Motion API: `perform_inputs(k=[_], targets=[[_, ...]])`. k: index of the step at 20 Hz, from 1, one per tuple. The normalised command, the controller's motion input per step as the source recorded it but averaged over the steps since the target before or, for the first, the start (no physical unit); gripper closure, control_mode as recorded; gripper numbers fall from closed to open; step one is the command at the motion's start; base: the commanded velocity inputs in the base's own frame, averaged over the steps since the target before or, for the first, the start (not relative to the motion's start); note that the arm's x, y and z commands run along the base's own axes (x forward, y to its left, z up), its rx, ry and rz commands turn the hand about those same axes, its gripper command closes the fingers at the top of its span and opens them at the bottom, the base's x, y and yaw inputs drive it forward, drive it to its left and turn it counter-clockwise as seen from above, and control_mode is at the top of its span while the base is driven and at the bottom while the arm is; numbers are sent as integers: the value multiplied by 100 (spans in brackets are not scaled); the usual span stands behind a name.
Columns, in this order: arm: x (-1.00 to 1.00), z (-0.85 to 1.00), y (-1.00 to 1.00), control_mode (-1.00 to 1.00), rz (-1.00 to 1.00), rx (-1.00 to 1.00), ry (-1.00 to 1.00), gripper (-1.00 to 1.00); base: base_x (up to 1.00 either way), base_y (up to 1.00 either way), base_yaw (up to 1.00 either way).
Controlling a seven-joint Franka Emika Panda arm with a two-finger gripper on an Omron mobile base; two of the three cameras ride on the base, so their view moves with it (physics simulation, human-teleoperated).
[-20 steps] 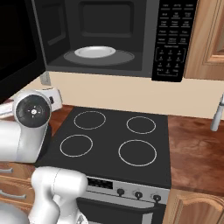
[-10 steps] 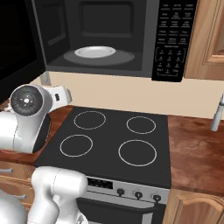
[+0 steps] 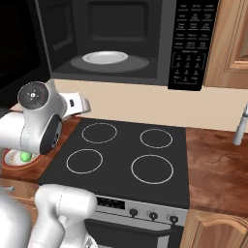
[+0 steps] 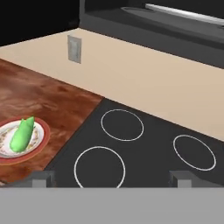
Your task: Pick the corn from the counter and place it in the microwave. Then turn on the microwave.
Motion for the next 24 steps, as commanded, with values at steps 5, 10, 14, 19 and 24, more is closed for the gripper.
perform_inputs(k=[5, 10, 14, 19, 24], targets=[[32, -31, -21, -100, -11, -11, 10, -100, 0, 0, 0], [36, -36, -22, -100, -9, -9, 8, -100, 0, 0, 0], [48, -33, -19, -100, -7, -9, 9, -100, 0, 0, 0], [49, -34, -15, -100, -4, -9, 7, -100, 0, 0, 0], [36, -33, -20, -100, -4, -9, 9, -100, 0, 0, 0]])
